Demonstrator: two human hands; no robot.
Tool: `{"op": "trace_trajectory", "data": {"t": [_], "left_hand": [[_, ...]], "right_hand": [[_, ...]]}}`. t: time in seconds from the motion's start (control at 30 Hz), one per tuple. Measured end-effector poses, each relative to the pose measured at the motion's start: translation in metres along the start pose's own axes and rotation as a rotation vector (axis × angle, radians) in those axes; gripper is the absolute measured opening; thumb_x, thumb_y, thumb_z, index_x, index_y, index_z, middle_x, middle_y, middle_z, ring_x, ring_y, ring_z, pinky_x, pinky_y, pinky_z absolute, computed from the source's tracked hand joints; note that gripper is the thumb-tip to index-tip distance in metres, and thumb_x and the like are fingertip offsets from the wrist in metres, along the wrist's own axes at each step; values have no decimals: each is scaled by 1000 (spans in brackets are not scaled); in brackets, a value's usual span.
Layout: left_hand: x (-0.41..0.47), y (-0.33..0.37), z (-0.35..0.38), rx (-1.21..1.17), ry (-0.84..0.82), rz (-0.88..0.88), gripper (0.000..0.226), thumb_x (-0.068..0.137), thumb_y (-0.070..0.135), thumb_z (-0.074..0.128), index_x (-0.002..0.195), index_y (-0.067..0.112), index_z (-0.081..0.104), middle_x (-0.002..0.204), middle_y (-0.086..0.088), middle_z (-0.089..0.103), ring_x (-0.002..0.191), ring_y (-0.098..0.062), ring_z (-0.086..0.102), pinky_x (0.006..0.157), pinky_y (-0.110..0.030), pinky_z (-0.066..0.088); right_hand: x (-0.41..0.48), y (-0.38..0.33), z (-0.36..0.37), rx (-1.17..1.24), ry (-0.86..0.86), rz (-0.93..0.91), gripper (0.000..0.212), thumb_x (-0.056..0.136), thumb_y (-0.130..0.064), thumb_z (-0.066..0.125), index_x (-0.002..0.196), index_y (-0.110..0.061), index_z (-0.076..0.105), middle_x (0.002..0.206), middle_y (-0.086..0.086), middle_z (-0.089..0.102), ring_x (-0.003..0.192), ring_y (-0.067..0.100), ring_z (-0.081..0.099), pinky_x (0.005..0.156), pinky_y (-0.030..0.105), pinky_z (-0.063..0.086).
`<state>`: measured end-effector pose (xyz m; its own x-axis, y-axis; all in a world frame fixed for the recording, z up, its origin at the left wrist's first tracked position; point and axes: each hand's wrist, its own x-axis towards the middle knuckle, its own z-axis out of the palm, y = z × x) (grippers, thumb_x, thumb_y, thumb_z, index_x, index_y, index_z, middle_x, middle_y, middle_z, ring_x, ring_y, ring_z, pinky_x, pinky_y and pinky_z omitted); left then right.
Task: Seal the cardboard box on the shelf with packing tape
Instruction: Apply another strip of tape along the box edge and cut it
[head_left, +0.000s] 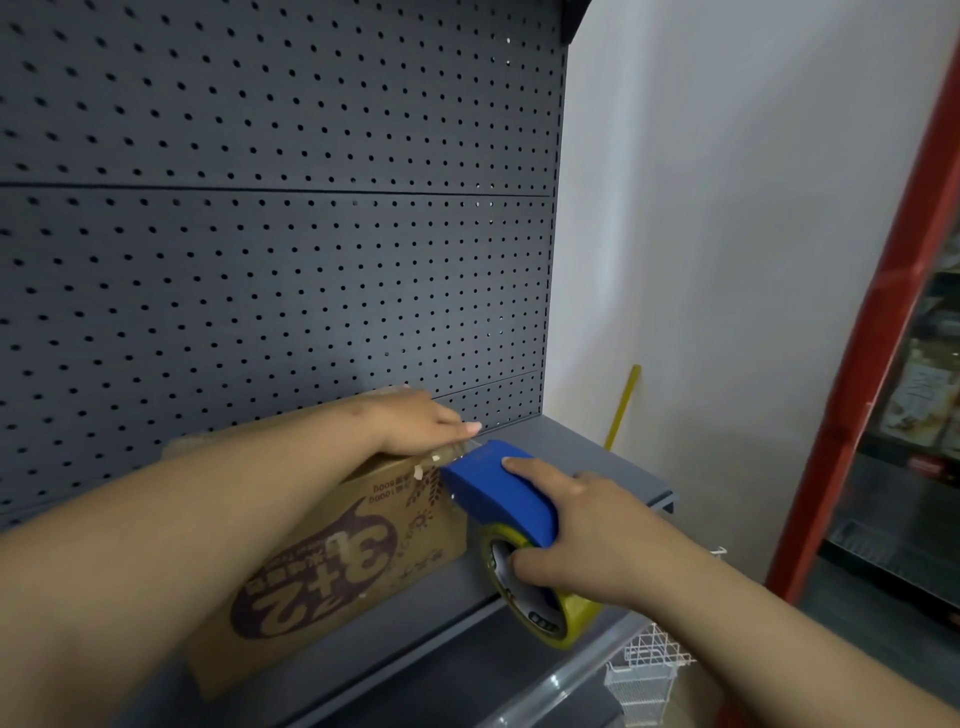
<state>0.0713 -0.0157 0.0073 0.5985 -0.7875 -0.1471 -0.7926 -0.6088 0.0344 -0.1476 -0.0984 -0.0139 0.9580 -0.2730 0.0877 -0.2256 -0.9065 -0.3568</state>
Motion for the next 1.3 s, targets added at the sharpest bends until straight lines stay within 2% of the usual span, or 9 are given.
{"op": "trace_trajectory", "data": {"t": [0.13, 0.33, 0.53, 0.63, 0.73, 0.83, 1.1, 1.23, 1.3], "left_hand": [[1, 1, 7, 23, 49, 3, 59, 87, 67, 20, 115, 34, 59, 130, -9, 51, 130, -26, 41, 107, -43, 32], [4, -3, 7, -81, 91, 32, 50, 87, 58, 31, 46, 35, 50, 68, 1, 51, 79, -20, 52, 83, -36, 45], [5, 0, 6, -103, 87, -11, 42, 89, 57, 33, 59, 32, 47, 81, -1, 50, 84, -19, 52, 77, -33, 40], [4, -3, 6, -87, 76, -9, 40, 86, 63, 31, 63, 35, 48, 88, 1, 51, 96, -19, 52, 90, -37, 43], [2, -4, 6, -49, 61, -27, 50, 85, 67, 28, 98, 32, 61, 118, -4, 54, 117, -22, 49, 102, -42, 39], [1, -2, 5, -50, 82, -33, 58, 87, 65, 27, 123, 28, 54, 130, -6, 51, 123, -22, 45, 104, -41, 37], [5, 0, 5, -31, 87, -42, 59, 86, 65, 30, 127, 26, 47, 131, -6, 52, 117, -23, 48, 95, -37, 41], [5, -6, 4, -89, 84, -54, 58, 85, 66, 30, 124, 27, 48, 129, -1, 52, 112, -20, 49, 96, -39, 42], [5, -7, 6, -81, 95, -28, 58, 84, 67, 30, 124, 29, 49, 127, 1, 53, 113, -19, 50, 96, -39, 42]], "right_hand": [[0, -1, -4, -31, -11, -12, 81, 72, -49, 61, 138, -50, 13, 96, -1, 38, 87, 19, 49, 73, 28, 42], [-18, 3, -4, -19, 110, -75, 82, 69, -48, 60, 136, -54, 13, 98, -2, 43, 83, 18, 53, 72, 27, 47], [-35, -1, -4, -62, 163, -110, 83, 72, -47, 59, 137, -56, 8, 98, -2, 40, 79, 18, 53, 70, 24, 46], [-30, -1, -2, -79, 122, -110, 83, 72, -47, 59, 138, -53, 9, 98, -1, 39, 79, 18, 52, 67, 23, 43], [-16, 0, 1, -64, 36, -62, 81, 72, -48, 61, 139, -50, 15, 96, -1, 41, 79, 17, 49, 60, 23, 38], [4, -1, -2, 7, 6, -18, 77, 72, -45, 62, 140, -44, 24, 96, 0, 50, 81, 19, 50, 62, 25, 38], [13, -9, -21, -25, 23, -41, 59, 71, -43, 65, 128, -39, 49, 106, 2, 64, 94, 22, 58, 74, 28, 46], [-8, -8, 20, -62, -320, -140, 51, 68, -51, 66, 117, -41, 56, 104, -3, 68, 94, 19, 61, 83, 31, 50], [-9, 10, 22, -153, -13, -50, 60, 70, -53, 61, 128, -45, 45, 104, 3, 63, 94, 24, 60, 80, 32, 50]]}}
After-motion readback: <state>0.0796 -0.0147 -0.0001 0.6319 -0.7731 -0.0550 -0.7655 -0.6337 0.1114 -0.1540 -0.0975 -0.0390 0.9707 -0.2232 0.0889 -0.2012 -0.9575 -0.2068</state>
